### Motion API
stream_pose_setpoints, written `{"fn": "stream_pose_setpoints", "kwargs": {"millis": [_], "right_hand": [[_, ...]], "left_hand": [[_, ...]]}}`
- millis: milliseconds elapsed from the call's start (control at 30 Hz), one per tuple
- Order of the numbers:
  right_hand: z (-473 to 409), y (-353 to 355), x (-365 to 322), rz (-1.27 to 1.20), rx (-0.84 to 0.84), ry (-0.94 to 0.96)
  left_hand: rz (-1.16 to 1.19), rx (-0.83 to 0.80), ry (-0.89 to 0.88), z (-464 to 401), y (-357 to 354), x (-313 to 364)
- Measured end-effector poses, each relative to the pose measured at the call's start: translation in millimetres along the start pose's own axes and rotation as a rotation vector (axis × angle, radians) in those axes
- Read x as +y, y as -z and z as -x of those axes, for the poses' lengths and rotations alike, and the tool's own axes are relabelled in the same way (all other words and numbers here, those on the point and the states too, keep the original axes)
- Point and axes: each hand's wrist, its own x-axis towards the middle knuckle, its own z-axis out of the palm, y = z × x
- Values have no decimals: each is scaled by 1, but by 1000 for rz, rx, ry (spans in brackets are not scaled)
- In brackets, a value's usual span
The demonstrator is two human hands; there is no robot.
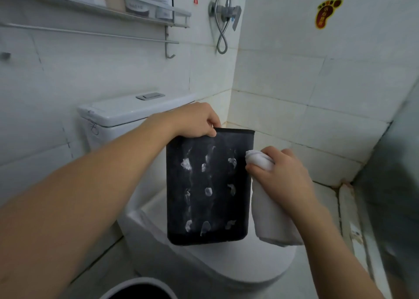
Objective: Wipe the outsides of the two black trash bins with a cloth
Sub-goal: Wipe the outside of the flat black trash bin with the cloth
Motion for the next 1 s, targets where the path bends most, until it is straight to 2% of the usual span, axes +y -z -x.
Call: {"fn": "stream_pose_setpoints", "kwargs": {"millis": [300, 533, 900, 1000], "right_hand": [[-20, -11, 6, 107, 8, 47], [-22, -26, 6, 107, 80, 71], [-18, -32, -11, 188, 217, 204], [-19, -43, -14, 200, 204, 203]], "left_hand": [[77, -49, 0, -22, -19, -8], [-74, -35, -57, -21, -35, -1], [-127, 14, -82, -12, -36, -6], [-104, 26, -74, -13, -39, -9]]}}
